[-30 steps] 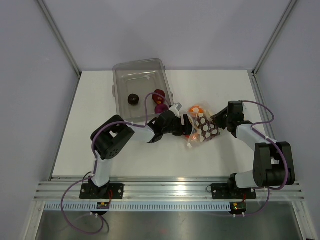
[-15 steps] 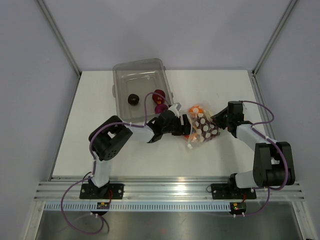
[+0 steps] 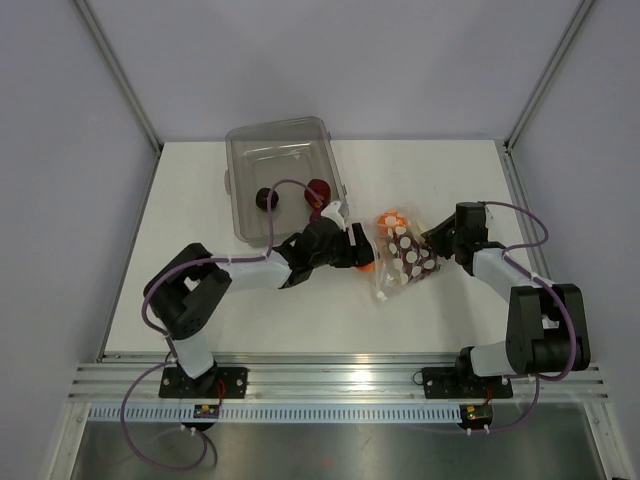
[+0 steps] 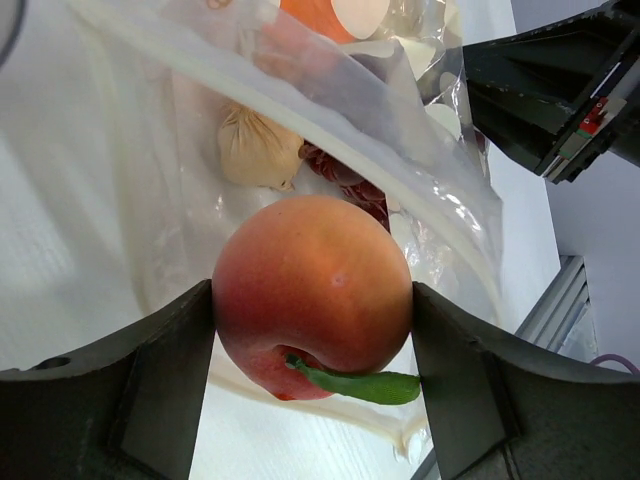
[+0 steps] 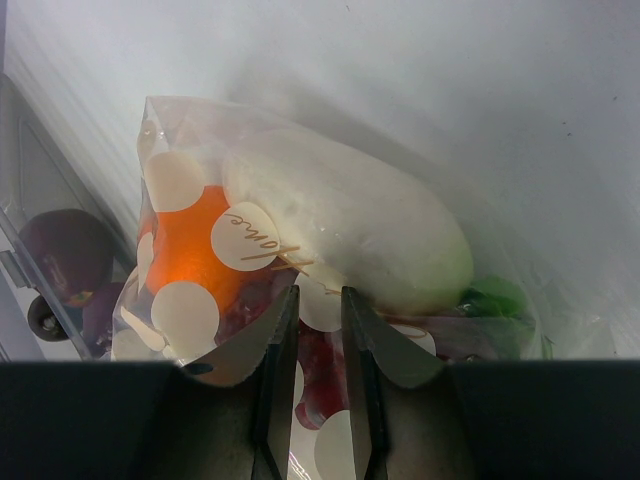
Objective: Open the zip-top bag and remove the fake food
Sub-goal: Pick up the fake fruit from the zipper food storage bag.
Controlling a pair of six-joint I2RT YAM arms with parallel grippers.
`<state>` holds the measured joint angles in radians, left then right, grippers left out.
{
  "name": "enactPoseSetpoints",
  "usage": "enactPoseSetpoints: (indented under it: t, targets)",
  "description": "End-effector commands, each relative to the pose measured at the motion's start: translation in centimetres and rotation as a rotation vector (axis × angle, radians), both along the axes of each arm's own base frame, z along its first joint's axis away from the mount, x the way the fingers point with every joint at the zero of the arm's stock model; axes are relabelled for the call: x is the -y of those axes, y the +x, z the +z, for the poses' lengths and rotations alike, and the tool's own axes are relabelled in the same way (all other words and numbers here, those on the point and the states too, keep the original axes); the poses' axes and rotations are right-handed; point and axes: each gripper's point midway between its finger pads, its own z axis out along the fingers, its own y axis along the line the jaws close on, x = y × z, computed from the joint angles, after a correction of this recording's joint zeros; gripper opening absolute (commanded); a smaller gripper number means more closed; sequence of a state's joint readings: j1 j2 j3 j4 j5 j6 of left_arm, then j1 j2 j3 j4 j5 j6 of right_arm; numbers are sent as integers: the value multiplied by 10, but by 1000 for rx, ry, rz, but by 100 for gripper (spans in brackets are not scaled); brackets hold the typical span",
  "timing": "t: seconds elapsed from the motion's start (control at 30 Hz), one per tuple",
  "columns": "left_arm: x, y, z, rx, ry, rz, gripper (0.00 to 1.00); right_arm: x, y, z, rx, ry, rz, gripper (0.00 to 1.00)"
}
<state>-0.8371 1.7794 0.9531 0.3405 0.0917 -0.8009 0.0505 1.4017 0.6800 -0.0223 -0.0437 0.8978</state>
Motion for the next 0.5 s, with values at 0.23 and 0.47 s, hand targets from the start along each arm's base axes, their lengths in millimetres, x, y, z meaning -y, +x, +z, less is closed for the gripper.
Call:
enactPoseSetpoints:
  t: [0.23,0.47]
  targets:
    - [-48,19,40,81,-29,131,54,1,-6,1,-7,-15,-6,31]
    - [-78,26,61,116,-57,182,54,0,-6,1,-7,-14,-4,31]
